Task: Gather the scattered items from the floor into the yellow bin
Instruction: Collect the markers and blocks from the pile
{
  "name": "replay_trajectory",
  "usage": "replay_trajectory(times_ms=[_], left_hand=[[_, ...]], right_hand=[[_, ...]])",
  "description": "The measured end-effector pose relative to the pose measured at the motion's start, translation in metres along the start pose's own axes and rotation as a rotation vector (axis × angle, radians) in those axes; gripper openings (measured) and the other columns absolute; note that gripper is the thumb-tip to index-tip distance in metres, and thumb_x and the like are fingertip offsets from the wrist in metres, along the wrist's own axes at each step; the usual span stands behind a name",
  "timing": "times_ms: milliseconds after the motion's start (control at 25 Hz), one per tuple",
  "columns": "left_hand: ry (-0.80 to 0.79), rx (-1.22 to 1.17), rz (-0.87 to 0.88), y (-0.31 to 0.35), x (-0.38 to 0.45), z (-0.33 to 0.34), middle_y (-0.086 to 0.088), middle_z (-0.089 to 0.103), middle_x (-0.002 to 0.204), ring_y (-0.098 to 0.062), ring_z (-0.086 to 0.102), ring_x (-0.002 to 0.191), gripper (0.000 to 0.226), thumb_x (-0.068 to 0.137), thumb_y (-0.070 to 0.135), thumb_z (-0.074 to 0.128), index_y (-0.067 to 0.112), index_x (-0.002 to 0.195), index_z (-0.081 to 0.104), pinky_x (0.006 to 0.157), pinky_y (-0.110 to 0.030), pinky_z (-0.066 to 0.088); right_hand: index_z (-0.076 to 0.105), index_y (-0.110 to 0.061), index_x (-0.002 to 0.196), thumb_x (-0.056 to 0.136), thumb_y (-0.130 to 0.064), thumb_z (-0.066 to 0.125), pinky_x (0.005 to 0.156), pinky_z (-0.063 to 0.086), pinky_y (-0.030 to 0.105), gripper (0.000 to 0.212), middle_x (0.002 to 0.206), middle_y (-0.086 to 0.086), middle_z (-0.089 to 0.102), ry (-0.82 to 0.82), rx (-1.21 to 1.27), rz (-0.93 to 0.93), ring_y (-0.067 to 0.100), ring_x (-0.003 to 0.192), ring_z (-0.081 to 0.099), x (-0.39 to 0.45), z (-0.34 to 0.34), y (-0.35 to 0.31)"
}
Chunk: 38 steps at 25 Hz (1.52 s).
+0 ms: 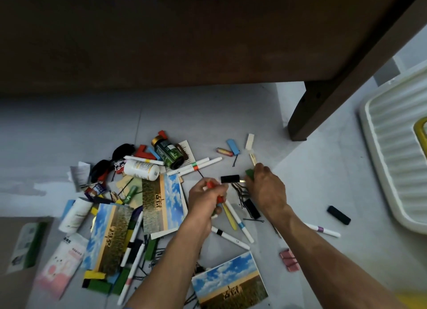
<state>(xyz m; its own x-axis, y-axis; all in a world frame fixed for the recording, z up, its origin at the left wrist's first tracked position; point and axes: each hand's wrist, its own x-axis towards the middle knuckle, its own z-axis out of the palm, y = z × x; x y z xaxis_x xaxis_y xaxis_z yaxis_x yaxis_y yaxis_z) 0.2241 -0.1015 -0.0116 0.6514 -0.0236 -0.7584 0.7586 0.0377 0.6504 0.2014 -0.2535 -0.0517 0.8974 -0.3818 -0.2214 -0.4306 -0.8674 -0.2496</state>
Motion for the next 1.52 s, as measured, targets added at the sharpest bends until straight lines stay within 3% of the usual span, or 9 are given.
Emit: replay_trajectory(times_ms=[160,360,480,640,760,920,1080,1160,1520], left_hand=[[0.101,0.447,0.413,0.04,0.044,0.041,0.004,0.071,0.089,-0.01,0.066,0.081,0.014,0.081,0.007,0.071,0.018,0.089,0.069,0.071,-0.022,0.053],[0.058,1.203,0.673,0.057,0.085,0.071,-0.009,0.052,0.123,-0.03,0.06,0.105,0.038,0.092,0.017,0.059,0.026,0.129,0.056,0.086,-0.033,0.048],[-0.017,1.35,0.73,0.06,0.095,0.079,-0.008,0.052,0.119,-0.031,0.06,0.103,0.028,0.09,0.015,0.059,0.022,0.117,0.063,0.077,-0.03,0.044],[-0.105,1.468,0.702,0.063,0.093,0.059,-0.009,0.052,0.113,-0.033,0.061,0.098,0.023,0.085,0.016,0.063,0.022,0.108,0.065,0.071,-0.029,0.04],[-0.102,1.597,0.807,0.053,0.084,0.048,-0.009,0.052,0.106,-0.035,0.062,0.09,0.017,0.086,0.013,0.062,0.017,0.102,0.061,0.066,-0.033,0.042],[0.049,1.154,0.736,0.052,0.077,0.037,0.003,0.059,0.076,-0.019,0.059,0.071,0.014,0.083,0.026,0.069,0.019,0.082,0.057,0.062,-0.027,0.042],[-0.008,0.489,0.261,0.048,0.056,0.021,-0.001,0.071,0.078,-0.014,0.061,0.059,0.012,0.082,0.019,0.074,0.027,0.089,0.069,0.051,-0.028,0.05],[-0.046,0.18,0.055,0.044,0.046,0.013,-0.004,0.071,0.073,-0.014,0.057,0.05,0.019,0.084,0.013,0.07,0.029,0.094,0.072,0.038,-0.021,0.035],[-0.226,-0.418,-0.211,0.027,0.023,0.004,-0.01,0.067,0.077,-0.016,0.062,0.056,0.026,0.07,0.013,0.068,0.012,0.096,0.065,0.034,-0.017,0.036]], right_hand=[[0.053,-0.004,0.106,0.1,-0.019,0.047,0.058,0.038,0.027,0.017,0.097,0.011,0.06,-0.017,0.1,0.001,0.027,0.078,0.062,-0.007,0.0,0.002],[0.059,-0.008,0.104,0.1,-0.014,0.043,0.043,0.038,0.021,0.017,0.075,0.008,0.058,-0.211,1.105,0.472,0.016,0.055,0.052,-0.006,-0.02,0.016],[0.064,-0.002,0.1,0.096,-0.015,0.045,0.044,0.037,0.026,0.023,0.063,0.009,0.049,-0.466,1.515,0.705,0.017,0.046,0.043,0.001,-0.036,0.022],[0.057,-0.006,0.086,0.093,-0.01,0.049,0.047,0.051,0.032,0.011,0.07,0.013,0.057,-0.511,1.603,0.663,0.022,0.051,0.06,0.031,-0.048,0.013],[0.055,-0.01,0.073,0.086,0.0,0.045,0.041,0.043,0.027,0.019,0.067,0.012,0.052,-0.253,1.292,0.592,0.02,0.048,0.05,0.069,-0.046,-0.004],[0.055,-0.008,0.104,0.095,-0.016,0.053,0.061,0.054,0.036,0.012,0.094,0.014,0.063,-0.006,0.724,0.306,0.028,0.076,0.062,0.109,-0.036,-0.004],[0.045,-0.011,0.122,0.091,-0.049,0.056,0.079,0.047,0.034,0.05,0.109,0.013,0.063,-0.035,0.312,0.149,0.033,0.098,0.062,0.113,-0.027,-0.007],[0.037,-0.012,0.132,0.088,-0.06,0.054,0.082,0.049,0.038,0.067,0.114,0.014,0.059,-0.07,0.154,0.11,0.034,0.1,0.061,0.109,-0.02,-0.01],[0.043,0.0,0.121,0.099,-0.021,0.042,0.068,0.048,0.036,0.03,0.116,0.019,0.052,0.024,0.134,-0.026,0.036,0.088,0.063,0.089,-0.016,-0.017]])
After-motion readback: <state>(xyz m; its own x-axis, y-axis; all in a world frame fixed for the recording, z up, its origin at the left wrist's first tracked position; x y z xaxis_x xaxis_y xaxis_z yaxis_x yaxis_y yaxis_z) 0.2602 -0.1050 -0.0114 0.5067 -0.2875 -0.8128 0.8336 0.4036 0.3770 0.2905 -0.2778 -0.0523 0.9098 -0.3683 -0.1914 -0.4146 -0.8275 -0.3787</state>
